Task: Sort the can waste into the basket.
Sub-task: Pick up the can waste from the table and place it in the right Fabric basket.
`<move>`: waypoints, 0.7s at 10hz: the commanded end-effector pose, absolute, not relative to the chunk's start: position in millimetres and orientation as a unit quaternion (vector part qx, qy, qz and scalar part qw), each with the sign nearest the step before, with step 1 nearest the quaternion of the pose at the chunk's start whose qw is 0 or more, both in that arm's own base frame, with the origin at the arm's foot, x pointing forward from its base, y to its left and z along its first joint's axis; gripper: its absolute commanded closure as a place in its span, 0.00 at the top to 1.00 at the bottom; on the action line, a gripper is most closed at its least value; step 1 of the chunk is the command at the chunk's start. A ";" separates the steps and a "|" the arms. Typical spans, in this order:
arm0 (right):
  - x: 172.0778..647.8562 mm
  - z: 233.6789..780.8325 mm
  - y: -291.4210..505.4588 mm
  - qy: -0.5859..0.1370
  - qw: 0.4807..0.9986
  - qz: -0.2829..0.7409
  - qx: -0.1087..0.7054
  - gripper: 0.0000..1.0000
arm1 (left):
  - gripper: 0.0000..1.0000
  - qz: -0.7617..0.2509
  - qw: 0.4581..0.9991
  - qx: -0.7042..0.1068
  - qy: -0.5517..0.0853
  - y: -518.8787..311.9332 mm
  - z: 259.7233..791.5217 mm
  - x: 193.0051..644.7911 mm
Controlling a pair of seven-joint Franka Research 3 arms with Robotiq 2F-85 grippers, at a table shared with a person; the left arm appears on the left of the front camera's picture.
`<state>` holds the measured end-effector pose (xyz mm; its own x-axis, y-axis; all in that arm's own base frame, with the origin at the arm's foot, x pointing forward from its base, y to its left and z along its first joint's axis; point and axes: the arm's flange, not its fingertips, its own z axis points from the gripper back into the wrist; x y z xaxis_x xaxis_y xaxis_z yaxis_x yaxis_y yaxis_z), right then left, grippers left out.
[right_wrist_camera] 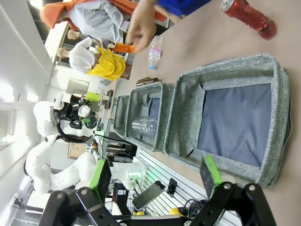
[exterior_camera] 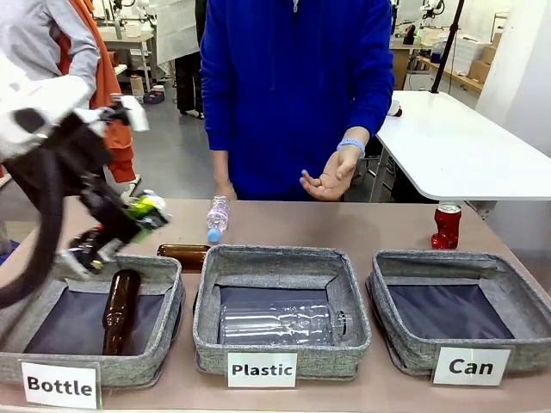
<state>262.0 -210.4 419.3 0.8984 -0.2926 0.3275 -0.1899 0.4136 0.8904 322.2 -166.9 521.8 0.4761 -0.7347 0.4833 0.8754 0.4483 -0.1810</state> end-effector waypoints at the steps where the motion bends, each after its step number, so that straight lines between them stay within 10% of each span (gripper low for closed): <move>1: 263.8 420.0 -210.8 -0.238 0.803 -0.023 0.546 1.00 | 0.38 -0.481 0.839 -0.191 -0.169 -160.8 512.3 344.0; 4: 263.8 420.0 -210.8 -0.238 0.803 -0.023 0.546 1.00 | 0.38 -0.544 0.779 -0.174 -0.259 -247.4 543.2 316.7; 7: 263.8 420.0 -210.8 -0.238 0.803 -0.023 0.546 1.00 | 0.38 -0.714 0.607 -0.165 -0.308 -438.4 569.4 290.9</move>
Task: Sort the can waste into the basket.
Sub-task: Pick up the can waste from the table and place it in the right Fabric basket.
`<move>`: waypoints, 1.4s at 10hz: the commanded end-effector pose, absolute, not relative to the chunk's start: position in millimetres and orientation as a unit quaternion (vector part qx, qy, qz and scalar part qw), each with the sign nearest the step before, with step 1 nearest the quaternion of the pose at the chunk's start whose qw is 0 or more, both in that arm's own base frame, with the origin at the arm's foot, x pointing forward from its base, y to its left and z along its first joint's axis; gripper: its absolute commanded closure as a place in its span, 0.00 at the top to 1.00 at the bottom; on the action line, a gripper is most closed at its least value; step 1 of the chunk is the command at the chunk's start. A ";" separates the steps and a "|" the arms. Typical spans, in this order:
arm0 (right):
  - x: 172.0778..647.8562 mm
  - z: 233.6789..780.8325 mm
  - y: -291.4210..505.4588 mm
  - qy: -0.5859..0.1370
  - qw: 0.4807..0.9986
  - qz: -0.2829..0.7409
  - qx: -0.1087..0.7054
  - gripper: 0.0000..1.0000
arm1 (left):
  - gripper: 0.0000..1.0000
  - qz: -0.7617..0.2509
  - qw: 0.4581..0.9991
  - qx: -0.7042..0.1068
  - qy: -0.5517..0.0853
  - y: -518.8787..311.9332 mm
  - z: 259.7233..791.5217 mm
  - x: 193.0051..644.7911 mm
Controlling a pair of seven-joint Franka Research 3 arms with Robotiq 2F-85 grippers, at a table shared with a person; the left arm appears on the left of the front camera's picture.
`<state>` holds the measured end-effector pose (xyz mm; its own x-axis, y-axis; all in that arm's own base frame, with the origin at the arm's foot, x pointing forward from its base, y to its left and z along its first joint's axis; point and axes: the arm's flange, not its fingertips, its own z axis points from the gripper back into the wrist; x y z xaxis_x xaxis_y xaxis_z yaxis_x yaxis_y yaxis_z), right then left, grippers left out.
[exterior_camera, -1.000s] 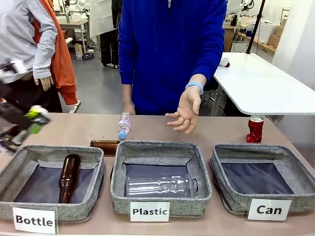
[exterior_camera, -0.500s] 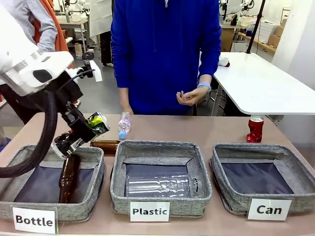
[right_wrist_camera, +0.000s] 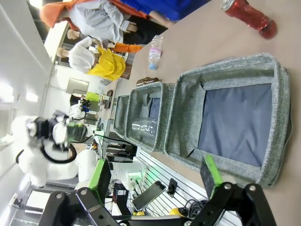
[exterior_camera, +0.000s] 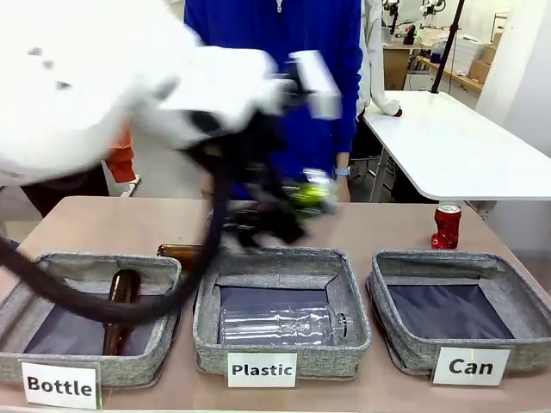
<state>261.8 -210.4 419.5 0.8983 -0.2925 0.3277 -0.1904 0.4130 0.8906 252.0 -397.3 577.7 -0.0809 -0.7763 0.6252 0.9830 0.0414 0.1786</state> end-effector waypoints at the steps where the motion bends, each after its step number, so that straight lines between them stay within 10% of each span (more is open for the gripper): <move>1: 263.8 420.0 -210.8 -0.238 0.803 -0.023 0.546 1.00 | 0.38 -0.752 0.561 -0.166 -0.304 -484.2 566.4 287.4; 6: 165.6 417.9 -260.7 -0.215 0.831 -0.055 0.511 1.00 | 0.38 -0.815 0.506 -0.040 -0.280 -627.1 528.3 305.0; 14: 130.6 418.8 -285.2 -0.227 0.823 -0.096 0.513 1.00 | 0.38 -0.733 0.637 -0.126 -0.203 -694.2 467.8 329.8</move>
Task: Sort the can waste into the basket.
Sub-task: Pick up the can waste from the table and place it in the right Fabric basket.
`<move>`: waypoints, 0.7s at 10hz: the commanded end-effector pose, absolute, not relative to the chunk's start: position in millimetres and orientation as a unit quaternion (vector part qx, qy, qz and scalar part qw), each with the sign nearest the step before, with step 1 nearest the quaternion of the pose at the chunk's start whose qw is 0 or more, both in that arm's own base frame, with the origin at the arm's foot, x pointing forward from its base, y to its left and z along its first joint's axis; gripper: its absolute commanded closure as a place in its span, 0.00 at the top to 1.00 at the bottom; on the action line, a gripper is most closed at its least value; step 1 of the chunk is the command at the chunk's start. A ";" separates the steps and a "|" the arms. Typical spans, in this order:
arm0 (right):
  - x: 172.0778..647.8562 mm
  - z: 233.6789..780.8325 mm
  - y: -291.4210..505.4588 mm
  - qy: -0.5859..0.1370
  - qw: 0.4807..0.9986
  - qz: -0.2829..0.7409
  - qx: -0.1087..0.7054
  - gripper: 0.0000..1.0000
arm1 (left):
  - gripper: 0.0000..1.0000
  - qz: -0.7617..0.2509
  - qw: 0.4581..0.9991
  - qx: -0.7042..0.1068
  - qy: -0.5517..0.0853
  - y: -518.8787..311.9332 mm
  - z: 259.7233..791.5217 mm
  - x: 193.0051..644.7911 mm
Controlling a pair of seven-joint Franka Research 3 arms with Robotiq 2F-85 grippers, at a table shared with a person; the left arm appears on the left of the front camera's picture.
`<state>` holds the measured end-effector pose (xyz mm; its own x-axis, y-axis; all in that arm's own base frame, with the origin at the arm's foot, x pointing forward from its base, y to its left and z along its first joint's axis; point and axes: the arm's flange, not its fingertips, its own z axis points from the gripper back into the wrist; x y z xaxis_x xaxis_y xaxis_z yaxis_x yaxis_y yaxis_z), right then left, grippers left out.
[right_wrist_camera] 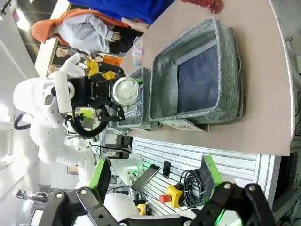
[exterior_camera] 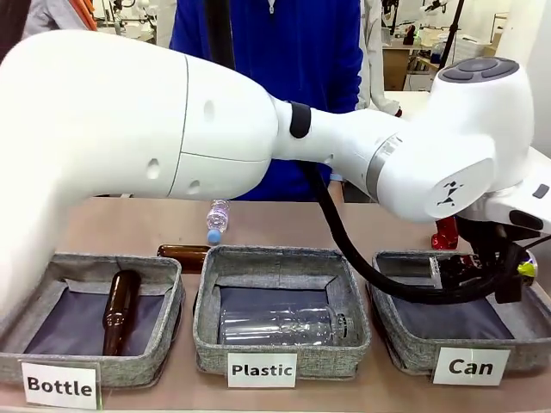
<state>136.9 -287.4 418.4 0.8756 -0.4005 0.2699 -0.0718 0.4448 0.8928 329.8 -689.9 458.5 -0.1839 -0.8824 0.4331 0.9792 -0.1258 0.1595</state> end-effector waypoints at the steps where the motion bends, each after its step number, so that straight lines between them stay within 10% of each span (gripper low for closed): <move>1: 130.6 418.8 -285.2 -0.227 0.823 -0.096 0.513 1.00 | 0.86 -0.733 0.637 -0.126 -0.201 -692.3 467.9 330.3; 7: 130.6 418.8 -285.2 -0.227 0.823 -0.096 0.513 1.00 | 1.00 -0.728 0.635 -0.119 -0.228 -675.8 480.7 332.5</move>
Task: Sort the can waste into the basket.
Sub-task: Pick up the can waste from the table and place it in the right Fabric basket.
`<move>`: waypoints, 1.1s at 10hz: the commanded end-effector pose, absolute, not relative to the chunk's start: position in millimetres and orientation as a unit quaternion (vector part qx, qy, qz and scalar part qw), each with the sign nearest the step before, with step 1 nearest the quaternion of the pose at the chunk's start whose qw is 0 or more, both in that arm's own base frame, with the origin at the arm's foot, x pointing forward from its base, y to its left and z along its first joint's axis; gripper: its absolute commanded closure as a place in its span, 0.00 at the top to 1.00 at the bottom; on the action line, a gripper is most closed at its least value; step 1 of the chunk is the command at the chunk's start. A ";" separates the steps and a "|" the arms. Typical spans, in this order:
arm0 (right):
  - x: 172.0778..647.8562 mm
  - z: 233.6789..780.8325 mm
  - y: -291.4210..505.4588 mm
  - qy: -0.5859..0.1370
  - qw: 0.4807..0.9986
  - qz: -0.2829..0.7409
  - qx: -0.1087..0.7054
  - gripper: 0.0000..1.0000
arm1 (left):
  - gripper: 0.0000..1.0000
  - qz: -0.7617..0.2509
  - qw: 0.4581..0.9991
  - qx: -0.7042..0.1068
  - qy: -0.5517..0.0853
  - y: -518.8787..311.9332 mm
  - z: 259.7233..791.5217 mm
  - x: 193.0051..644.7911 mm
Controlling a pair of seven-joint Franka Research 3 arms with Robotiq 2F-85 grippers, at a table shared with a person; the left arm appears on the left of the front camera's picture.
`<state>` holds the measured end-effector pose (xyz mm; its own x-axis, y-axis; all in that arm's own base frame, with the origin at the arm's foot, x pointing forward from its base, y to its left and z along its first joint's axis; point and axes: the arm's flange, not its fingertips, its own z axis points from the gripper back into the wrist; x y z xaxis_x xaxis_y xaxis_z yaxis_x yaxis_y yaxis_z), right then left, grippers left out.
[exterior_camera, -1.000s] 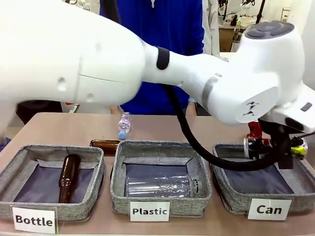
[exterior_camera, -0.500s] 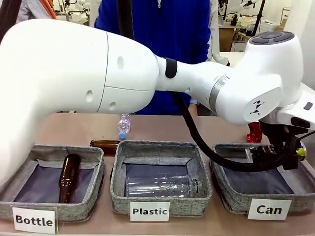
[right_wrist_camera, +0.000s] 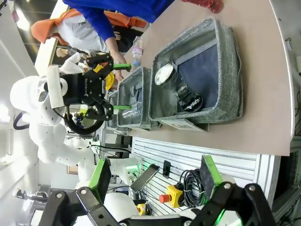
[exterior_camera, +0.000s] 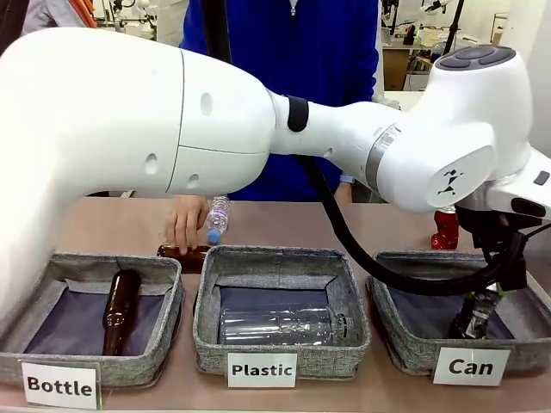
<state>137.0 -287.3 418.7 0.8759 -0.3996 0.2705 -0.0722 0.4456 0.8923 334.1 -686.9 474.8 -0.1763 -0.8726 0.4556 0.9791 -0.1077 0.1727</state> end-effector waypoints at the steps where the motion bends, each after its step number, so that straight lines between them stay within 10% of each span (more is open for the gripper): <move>1: 130.6 418.8 -285.2 -0.227 0.823 -0.096 0.513 1.00 | 1.00 -0.720 0.644 -0.126 -0.227 -666.3 487.9 333.7; 9: 240.4 439.1 -166.9 -0.189 0.813 -0.013 0.550 1.00 | 1.00 -0.626 0.710 -0.260 -0.188 -472.7 566.9 340.2; 11: 202.6 429.0 -224.1 -0.205 0.817 -0.032 0.538 1.00 | 1.00 -0.629 0.720 -0.236 -0.174 -513.8 585.0 355.2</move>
